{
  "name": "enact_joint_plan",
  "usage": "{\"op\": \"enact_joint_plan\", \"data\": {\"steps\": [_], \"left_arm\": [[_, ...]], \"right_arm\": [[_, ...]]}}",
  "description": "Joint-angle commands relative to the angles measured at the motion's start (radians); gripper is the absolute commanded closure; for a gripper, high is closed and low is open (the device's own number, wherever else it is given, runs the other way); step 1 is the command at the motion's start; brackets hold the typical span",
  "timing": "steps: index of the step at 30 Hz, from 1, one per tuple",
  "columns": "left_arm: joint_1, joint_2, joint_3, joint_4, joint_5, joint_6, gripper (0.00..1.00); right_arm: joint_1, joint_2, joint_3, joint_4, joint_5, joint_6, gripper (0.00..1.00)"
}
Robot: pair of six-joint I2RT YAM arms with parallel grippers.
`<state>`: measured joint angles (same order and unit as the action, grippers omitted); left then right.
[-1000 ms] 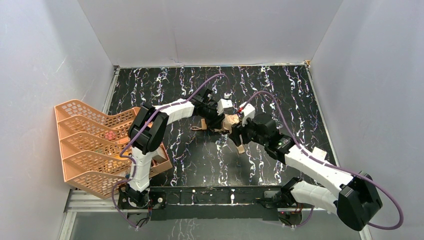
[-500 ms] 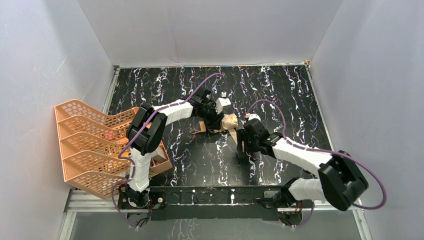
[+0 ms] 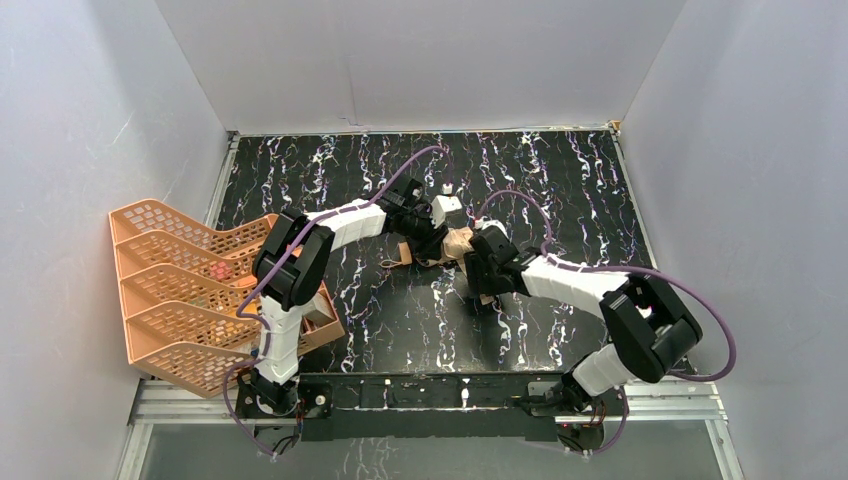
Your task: Put away the umbrella
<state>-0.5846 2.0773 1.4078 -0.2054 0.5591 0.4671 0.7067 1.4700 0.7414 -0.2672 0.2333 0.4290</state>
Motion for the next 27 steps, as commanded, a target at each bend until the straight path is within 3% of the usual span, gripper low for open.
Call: {"op": "enact_joint_plan", "data": {"steps": [1,7,15,20,23,27], "left_arm": [[0.005,0.02,-0.031,-0.175,-0.087,-0.005,1.0],[0.005,0.02,-0.029,-0.179,-0.091,-0.001,1.0],[0.005,0.02,-0.032,-0.18,-0.095,0.002,1.0],[0.005,0.018,-0.032,-0.18,-0.11,-0.001,1.0],[0.005,0.021,-0.027,-0.177,-0.122,-0.024,1.0],[0.006,0.05,0.015,-0.19,-0.186,-0.084,1.0]], "right_arm": [[0.013,0.055,0.025,-0.117,-0.012,0.024,0.34],[0.084,0.15,0.056,-0.191,0.03,0.069,0.42],[0.088,0.172,0.023,-0.191,-0.003,0.096,0.58],[0.088,0.17,-0.004,-0.188,-0.029,0.123,0.78],[0.088,0.165,-0.013,-0.191,-0.043,0.126,0.97],[0.115,0.148,-0.022,-0.183,-0.093,0.137,1.0]]}}
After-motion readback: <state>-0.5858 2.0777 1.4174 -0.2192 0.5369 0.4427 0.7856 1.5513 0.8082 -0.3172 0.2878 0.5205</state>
